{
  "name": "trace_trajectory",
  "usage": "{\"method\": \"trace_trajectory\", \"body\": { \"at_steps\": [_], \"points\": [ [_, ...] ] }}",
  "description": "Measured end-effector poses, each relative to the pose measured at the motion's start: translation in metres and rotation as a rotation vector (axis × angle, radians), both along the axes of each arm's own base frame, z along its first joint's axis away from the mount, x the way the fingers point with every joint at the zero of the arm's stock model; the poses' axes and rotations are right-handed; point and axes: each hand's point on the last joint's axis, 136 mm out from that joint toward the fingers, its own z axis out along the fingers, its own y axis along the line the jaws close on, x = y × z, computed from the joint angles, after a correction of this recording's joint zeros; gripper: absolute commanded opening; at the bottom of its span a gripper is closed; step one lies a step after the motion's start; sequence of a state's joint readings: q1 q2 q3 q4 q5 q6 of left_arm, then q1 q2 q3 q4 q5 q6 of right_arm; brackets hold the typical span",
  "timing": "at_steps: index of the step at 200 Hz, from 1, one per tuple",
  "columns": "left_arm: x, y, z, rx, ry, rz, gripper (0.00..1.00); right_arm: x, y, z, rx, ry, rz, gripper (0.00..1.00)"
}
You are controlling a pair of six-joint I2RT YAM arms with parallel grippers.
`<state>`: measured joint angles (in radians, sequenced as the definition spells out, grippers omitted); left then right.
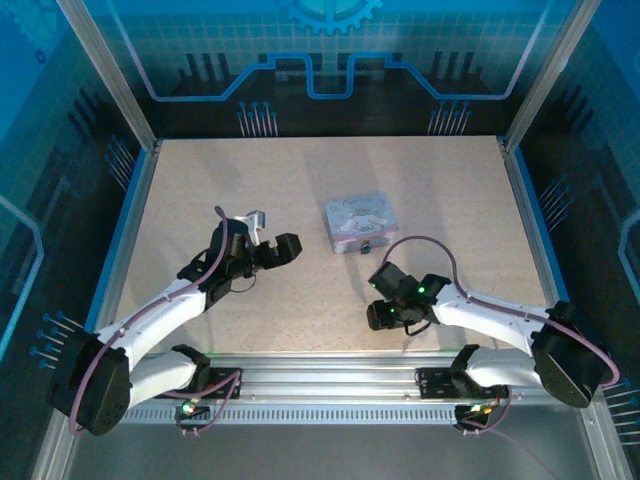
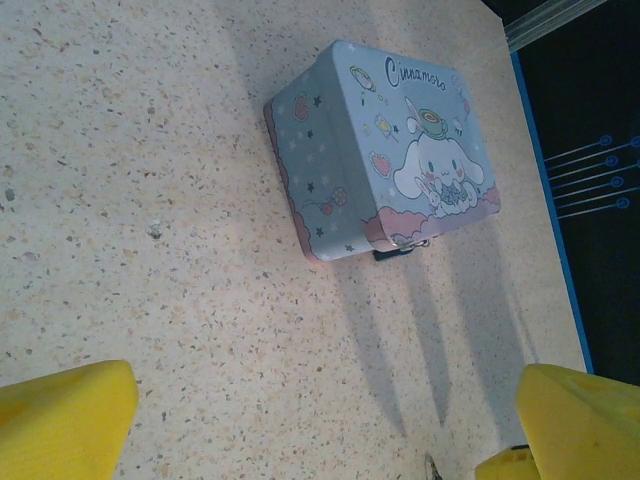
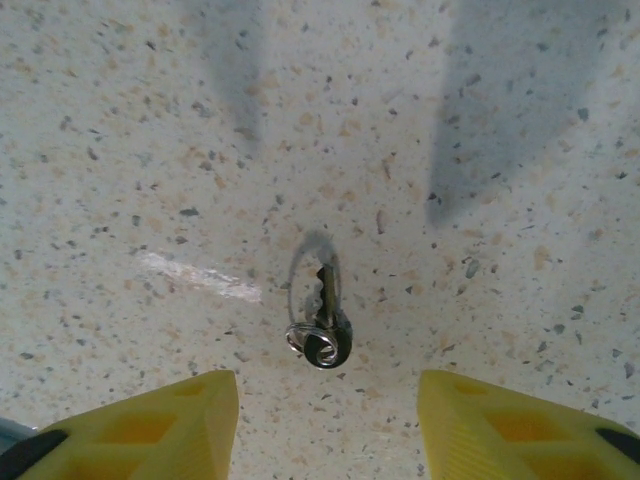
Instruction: Unlock the padlock with the key
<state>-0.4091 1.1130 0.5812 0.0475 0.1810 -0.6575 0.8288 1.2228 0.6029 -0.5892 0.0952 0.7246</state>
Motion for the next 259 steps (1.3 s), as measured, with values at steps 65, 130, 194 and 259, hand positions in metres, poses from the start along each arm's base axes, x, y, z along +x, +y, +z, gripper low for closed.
{"method": "trace_trajectory", "body": {
  "at_steps": [65, 130, 194, 259],
  "points": [
    [0.0, 0.0, 0.0, -0.016, 0.011, 0.012, 0.99, -0.004, -0.002, -0.014, -0.047, 0.042, 0.003, 0.39],
    [0.001, 0.0, -0.003, -0.013, 0.022, 0.013, 0.99, -0.002, 0.001, -0.018, -0.063, 0.047, 0.017, 0.32],
    [0.001, 0.0, -0.003, -0.012, 0.022, 0.013, 0.99, 0.001, 0.002, -0.019, -0.085, 0.046, 0.019, 0.26],
    [0.001, 0.0, -0.004, -0.012, 0.023, 0.013, 0.99, 0.005, 0.004, -0.018, -0.093, 0.037, 0.024, 0.14]
  ]
}}
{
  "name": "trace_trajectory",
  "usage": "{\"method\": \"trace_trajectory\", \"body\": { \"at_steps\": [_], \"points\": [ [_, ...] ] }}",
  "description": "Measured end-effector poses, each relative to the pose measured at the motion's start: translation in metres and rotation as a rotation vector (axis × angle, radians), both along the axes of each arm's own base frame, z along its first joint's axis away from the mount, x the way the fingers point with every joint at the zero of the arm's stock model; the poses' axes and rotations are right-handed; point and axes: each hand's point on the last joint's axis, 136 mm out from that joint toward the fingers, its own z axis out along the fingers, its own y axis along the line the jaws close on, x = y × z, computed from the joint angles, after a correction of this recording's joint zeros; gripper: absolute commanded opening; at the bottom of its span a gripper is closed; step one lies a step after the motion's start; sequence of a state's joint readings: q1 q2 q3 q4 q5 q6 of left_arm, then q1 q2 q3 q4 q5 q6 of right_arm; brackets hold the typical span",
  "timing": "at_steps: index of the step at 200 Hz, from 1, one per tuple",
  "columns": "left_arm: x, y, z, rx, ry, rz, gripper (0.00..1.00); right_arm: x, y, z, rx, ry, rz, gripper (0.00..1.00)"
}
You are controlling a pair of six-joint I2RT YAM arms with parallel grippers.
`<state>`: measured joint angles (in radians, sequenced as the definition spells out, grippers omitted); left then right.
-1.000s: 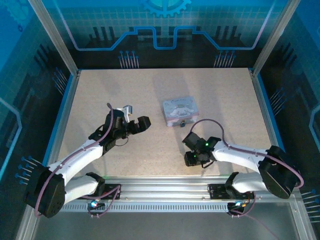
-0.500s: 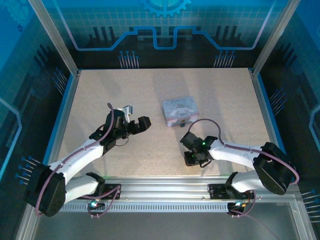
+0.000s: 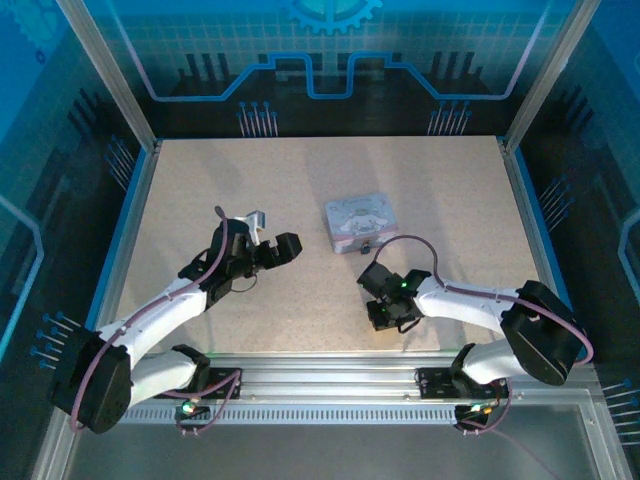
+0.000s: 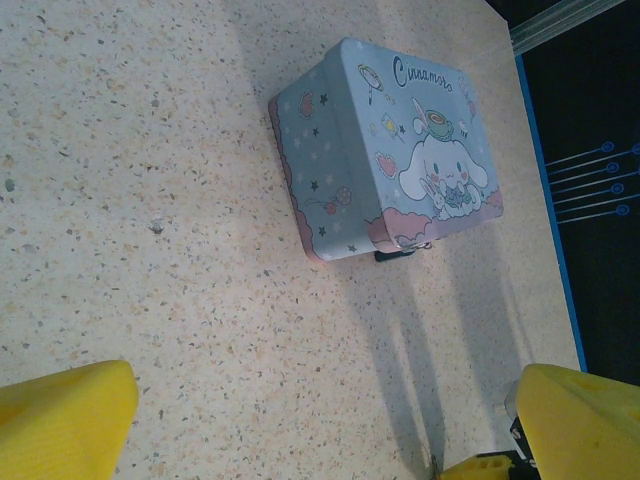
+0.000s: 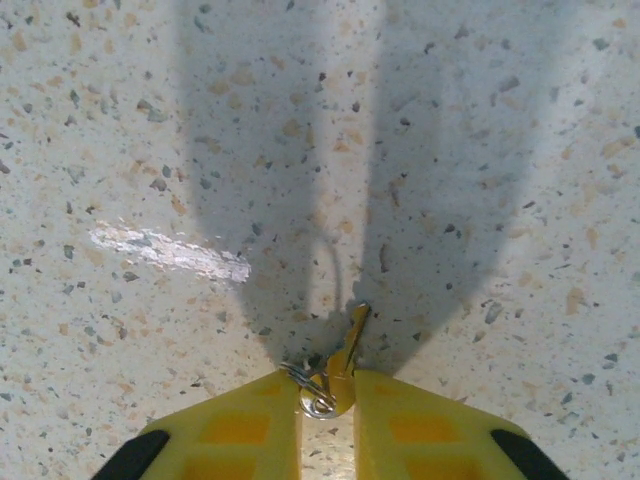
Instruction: Unlock the padlock with the key
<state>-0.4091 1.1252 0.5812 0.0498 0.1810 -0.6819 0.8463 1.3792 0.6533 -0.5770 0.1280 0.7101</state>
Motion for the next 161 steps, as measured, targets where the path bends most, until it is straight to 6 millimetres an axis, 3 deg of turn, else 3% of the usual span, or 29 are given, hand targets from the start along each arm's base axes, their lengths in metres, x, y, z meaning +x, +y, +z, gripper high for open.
{"method": "trace_trajectory", "body": {
  "at_steps": [42, 94, 135, 161],
  "points": [
    [0.001, -0.001, 0.004, -0.002, -0.004, 0.0, 0.99, 0.008, 0.006, 0.007, 0.016, -0.036, 0.022, 0.0],
    [0.002, -0.005, 0.021, -0.03, -0.015, -0.016, 0.99, 0.018, 0.008, 0.023, 0.011, -0.143, 0.108, 0.0],
    [0.001, -0.018, 0.05, -0.113, -0.028, -0.055, 0.97, 0.046, 0.027, 0.066, 0.061, -0.377, 0.224, 0.0],
    [-0.003, -0.028, 0.065, -0.166, -0.023, -0.094, 0.92, 0.068, 0.051, 0.112, 0.142, -0.609, 0.314, 0.0]
  ]
}}
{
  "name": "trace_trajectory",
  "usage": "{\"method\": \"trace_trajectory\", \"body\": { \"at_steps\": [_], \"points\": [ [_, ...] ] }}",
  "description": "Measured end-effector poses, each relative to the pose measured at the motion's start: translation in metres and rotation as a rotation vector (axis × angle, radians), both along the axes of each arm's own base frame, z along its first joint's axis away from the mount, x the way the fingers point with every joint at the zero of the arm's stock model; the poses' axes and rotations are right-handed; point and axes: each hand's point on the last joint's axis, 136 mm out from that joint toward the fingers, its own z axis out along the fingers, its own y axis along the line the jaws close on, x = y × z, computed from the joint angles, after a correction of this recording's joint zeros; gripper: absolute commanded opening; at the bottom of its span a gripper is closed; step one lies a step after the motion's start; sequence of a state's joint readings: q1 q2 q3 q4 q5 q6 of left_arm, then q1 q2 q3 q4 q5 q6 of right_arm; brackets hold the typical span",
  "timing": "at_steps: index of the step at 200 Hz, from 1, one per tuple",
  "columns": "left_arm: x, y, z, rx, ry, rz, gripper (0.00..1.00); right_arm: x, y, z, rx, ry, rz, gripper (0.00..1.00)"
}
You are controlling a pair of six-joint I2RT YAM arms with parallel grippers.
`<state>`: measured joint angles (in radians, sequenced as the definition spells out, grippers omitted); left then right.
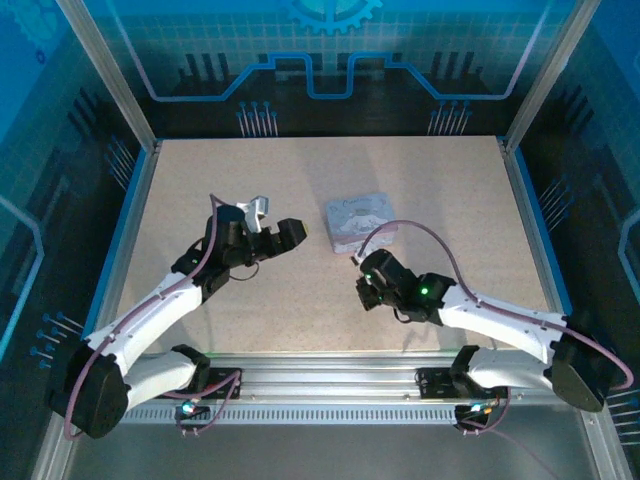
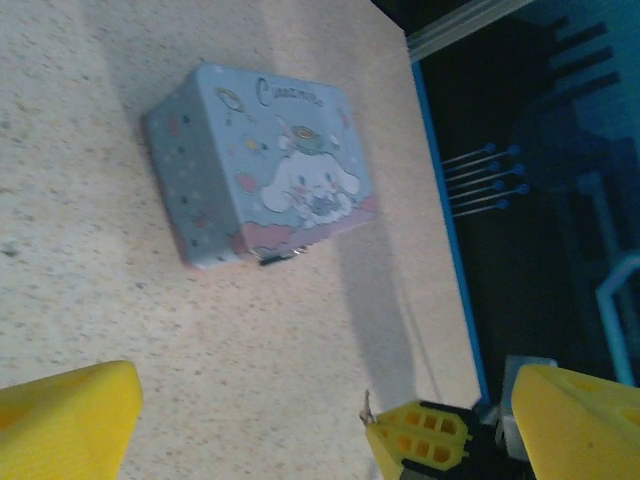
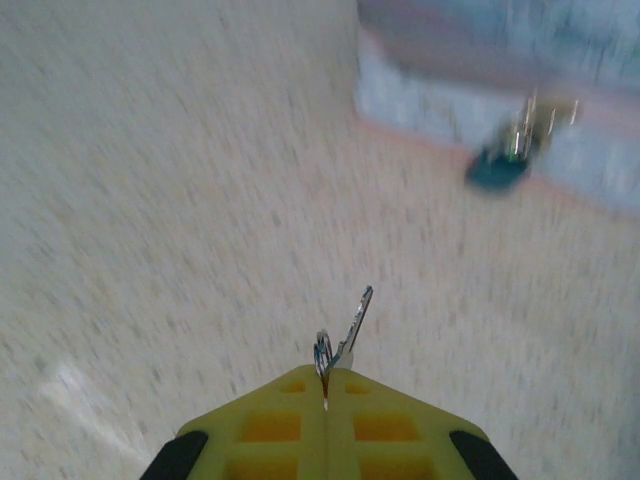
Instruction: Unlock the padlock with the key
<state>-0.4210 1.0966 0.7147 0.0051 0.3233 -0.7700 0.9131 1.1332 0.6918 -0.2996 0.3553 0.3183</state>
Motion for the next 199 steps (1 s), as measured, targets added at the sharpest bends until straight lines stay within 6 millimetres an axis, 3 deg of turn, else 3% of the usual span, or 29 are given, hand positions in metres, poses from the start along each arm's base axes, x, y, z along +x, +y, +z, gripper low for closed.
{"method": "trace_trajectory", "body": {
  "at_steps": [37, 79, 124, 199],
  "points": [
    [-0.011, -0.023, 0.022, -0.047, -0.018, -0.079, 0.82, 0.02, 0.031, 0.057, 0.086, -0.273, 0.126, 0.0],
    [-0.019, -0.041, 0.04, -0.079, -0.043, -0.131, 0.73, 0.022, 0.054, 0.095, 0.109, -0.467, 0.231, 0.0],
    [-0.014, -0.055, 0.036, -0.084, -0.024, -0.149, 0.62, 0.02, 0.066, 0.102, 0.098, -0.526, 0.275, 0.0],
    [-0.013, -0.073, 0.025, -0.073, 0.015, -0.176, 0.36, 0.02, 0.066, 0.101, 0.077, -0.54, 0.275, 0.0]
  ]
}}
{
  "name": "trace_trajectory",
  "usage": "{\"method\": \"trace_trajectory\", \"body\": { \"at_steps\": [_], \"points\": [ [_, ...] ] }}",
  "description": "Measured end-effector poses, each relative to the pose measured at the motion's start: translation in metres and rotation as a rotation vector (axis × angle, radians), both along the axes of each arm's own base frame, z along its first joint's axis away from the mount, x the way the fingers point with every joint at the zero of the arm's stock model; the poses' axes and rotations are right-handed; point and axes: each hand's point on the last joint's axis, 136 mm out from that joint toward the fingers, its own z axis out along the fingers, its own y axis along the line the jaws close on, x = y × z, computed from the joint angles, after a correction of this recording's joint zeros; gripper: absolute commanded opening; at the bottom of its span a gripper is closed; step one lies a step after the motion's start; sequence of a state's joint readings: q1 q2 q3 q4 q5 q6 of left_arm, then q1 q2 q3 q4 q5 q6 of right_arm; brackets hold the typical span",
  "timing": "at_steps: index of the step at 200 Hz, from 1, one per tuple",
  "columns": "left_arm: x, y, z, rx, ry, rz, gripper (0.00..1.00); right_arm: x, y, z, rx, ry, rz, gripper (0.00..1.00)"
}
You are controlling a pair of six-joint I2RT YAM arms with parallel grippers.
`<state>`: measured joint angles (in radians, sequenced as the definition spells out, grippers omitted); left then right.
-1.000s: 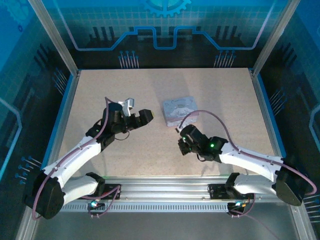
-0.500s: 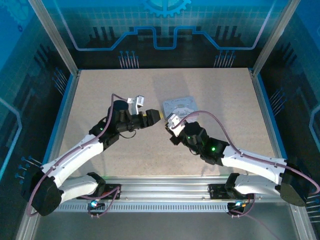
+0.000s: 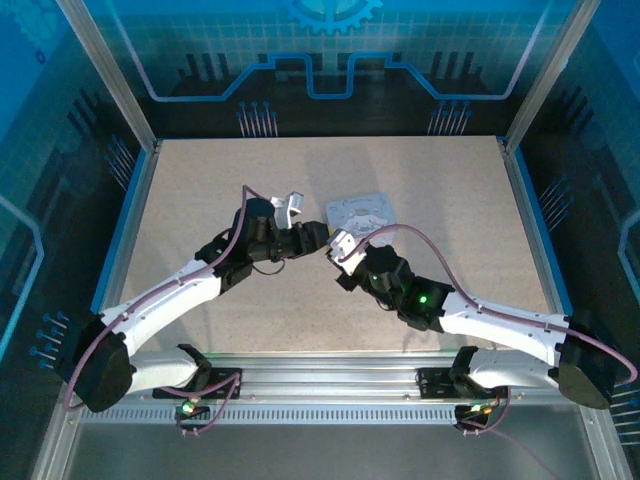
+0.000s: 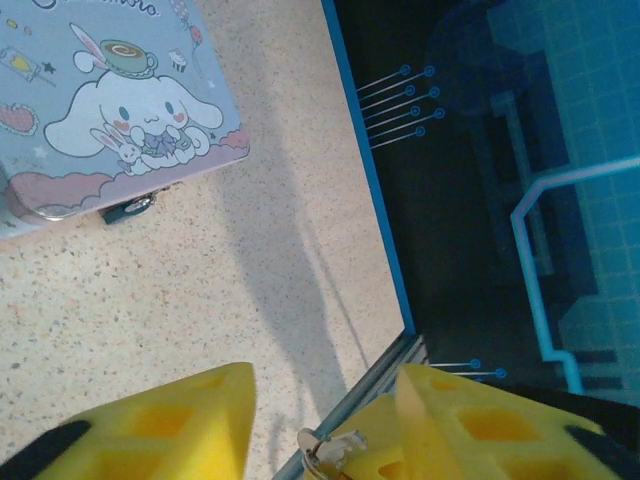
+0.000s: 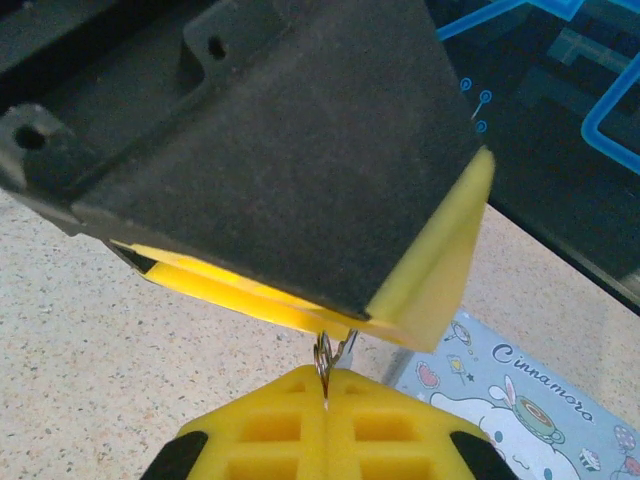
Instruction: Unlock the padlock with the key
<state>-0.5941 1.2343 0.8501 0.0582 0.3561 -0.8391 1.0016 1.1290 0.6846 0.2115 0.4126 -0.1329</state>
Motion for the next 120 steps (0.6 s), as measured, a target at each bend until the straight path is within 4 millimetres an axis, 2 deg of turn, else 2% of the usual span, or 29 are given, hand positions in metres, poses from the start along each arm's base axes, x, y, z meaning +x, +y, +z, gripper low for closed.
{"method": "trace_trajectory", "body": {
  "at_steps": [41, 70, 77, 88, 108, 120],
  "points": [
    [0.0014, -0.0037, 0.0022, 0.001, -0.01, -0.007, 0.2, 0.0001, -0.0001, 0.0, -0.002, -0.002, 0.0, 0.0],
    [0.0026, -0.0029, 0.002, 0.012, -0.026, -0.005, 0.04, 0.0003, -0.0007, 0.0, -0.004, -0.003, -0.002, 0.0],
    [0.0033, -0.0023, 0.0011, 0.018, -0.029, -0.001, 0.0, 0.0001, -0.001, 0.0006, -0.005, -0.005, -0.002, 0.03],
    [0.0031, -0.0022, 0.0008, 0.023, -0.035, -0.004, 0.0, -0.0007, -0.0019, -0.0003, -0.011, -0.002, 0.0, 0.08],
    [0.0016, -0.0038, 0.001, 0.038, -0.064, -0.022, 0.0, -0.0045, -0.0046, -0.0004, -0.009, 0.012, 0.009, 0.31],
    [0.0014, -0.0036, 0.0019, 0.05, -0.089, -0.032, 0.0, -0.0089, -0.0083, -0.0011, 0.004, 0.027, 0.024, 0.41]
  ]
}}
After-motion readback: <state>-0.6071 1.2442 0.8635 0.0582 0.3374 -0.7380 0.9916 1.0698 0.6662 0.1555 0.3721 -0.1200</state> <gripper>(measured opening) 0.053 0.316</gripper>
